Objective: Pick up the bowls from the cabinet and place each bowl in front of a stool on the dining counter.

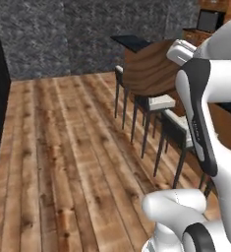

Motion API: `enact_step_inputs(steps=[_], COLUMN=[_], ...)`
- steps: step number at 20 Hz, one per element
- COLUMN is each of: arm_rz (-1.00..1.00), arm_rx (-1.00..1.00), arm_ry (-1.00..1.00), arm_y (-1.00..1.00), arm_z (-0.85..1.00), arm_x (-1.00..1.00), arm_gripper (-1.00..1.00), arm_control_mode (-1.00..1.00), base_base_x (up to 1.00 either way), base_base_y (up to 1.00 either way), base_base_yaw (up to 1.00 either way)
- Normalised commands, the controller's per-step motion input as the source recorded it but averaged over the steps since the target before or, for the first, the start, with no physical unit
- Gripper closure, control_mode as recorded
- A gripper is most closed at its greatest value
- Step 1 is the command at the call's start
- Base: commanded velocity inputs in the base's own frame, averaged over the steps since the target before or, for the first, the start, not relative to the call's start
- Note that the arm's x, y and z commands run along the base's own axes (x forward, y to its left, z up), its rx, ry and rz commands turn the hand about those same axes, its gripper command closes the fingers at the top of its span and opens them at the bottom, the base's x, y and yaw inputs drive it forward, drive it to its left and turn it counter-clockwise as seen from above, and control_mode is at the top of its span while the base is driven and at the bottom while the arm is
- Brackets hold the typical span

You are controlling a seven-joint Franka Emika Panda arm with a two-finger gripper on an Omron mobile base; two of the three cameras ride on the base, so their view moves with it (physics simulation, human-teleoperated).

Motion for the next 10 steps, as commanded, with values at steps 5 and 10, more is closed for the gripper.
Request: enact_step_inputs(steps=[5,10], arm_rz=[0.00,0.00], arm_rx=[0.00,0.00], arm_ry=[0.00,0.00], arm_y=[0.00,0.00], arm_z=[0.00,0.00], arm_x=[0.00,0.00], arm_gripper=[1.00,1.00], arm_control_mode=[1.00,1.00], base_base_x=[-0.04,-0.03], base_base_y=[0.60,0.19], base_base_yaw=[-0.62,-0.63])
